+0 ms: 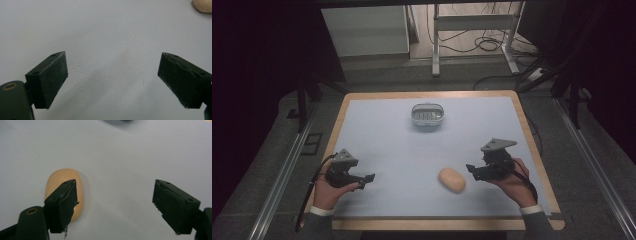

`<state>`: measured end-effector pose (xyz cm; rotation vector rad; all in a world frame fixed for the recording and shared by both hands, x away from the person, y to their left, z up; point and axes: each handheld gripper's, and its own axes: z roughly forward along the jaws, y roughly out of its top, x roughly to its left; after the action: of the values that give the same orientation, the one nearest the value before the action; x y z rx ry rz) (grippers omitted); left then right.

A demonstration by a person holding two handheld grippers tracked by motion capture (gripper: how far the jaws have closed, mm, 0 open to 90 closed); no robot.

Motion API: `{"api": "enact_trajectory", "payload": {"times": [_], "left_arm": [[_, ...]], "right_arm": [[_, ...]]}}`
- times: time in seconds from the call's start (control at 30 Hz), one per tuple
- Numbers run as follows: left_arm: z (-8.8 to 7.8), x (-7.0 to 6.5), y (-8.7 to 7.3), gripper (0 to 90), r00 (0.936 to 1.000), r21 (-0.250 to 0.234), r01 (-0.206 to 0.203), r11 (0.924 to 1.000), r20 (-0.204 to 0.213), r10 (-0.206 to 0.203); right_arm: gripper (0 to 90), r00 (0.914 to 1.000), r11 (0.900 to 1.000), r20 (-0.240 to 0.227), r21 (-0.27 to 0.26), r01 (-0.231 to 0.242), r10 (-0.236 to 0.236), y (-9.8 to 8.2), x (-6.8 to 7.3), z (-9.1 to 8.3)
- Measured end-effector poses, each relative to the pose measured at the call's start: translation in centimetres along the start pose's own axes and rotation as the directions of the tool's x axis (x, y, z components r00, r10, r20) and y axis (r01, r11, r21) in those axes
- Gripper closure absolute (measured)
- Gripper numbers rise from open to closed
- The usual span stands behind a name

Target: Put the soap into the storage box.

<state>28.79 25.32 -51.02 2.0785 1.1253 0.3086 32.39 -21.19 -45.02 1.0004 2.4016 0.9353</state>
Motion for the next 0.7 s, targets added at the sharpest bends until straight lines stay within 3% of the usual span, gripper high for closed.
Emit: {"api": "enact_trajectory", "payload": {"times": [0.33, 0.4, 0.7], "left_arm": [[0.2, 0.0, 0.0, 9.5, 1.0, 0.006, -0.003, 1.0, -0.001, 0.003], [0.1, 0.0, 0.0, 9.5, 1.0, 0.005, -0.003, 1.0, 0.0, 0.003], [0.1, -0.2, 0.0, 9.5, 1.0, 0.007, -0.008, 0.9999, 0.002, 0.008]], "right_arm": [[19.7, 0.9989, 0.999, -0.033, 0.017, 0.035, -0.035, 0.4, 1.0, 0.9], [18.3, 0.9975, 0.998, -0.035, 0.033, 0.062, -0.061, 0.4, 1.4, 1.3], [18.2, 0.994, 0.994, -0.081, 0.07, 0.079, -0.073, 0.8, 2.8, 2.2]]}}
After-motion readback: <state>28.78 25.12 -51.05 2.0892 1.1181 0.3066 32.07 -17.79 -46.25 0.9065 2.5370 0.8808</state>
